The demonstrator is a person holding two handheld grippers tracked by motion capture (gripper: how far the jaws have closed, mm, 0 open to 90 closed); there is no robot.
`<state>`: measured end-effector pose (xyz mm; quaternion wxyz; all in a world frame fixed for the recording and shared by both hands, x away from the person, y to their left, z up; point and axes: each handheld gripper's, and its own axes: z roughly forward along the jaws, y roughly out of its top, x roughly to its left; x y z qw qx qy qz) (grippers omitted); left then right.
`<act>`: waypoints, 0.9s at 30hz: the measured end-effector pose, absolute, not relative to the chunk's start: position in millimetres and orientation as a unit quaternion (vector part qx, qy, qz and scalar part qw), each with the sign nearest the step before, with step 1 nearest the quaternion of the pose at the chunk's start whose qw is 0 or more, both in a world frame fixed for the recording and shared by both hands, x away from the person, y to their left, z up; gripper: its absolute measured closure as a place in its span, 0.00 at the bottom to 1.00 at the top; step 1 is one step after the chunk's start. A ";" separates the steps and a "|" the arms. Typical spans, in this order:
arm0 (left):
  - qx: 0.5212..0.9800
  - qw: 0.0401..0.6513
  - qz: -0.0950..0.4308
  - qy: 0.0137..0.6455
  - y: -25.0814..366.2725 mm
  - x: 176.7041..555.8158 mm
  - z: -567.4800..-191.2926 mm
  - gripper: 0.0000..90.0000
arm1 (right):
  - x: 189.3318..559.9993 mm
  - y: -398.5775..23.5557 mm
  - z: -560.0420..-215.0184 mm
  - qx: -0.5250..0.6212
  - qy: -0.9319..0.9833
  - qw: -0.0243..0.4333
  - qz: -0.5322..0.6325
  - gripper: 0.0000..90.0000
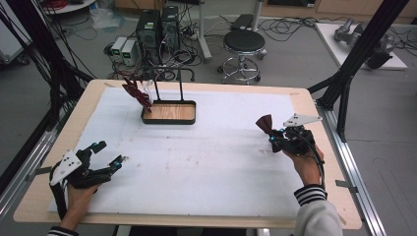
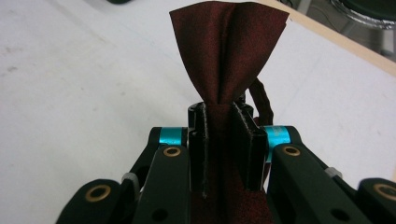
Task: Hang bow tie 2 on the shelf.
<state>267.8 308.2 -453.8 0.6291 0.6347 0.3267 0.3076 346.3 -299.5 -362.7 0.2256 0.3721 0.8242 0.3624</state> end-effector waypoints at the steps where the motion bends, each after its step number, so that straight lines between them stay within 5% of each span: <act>1: 0.635 0.629 0.308 0.327 308.2 267.8 -453.8 0.19 | 346.0 -298.3 -362.1 0.371 0.823 0.228 0.365 0.86; 27: 0.635 0.629 0.308 0.326 308.0 267.8 -453.8 0.19 | 352.5 -245.8 -339.6 0.333 0.762 0.234 0.504 0.86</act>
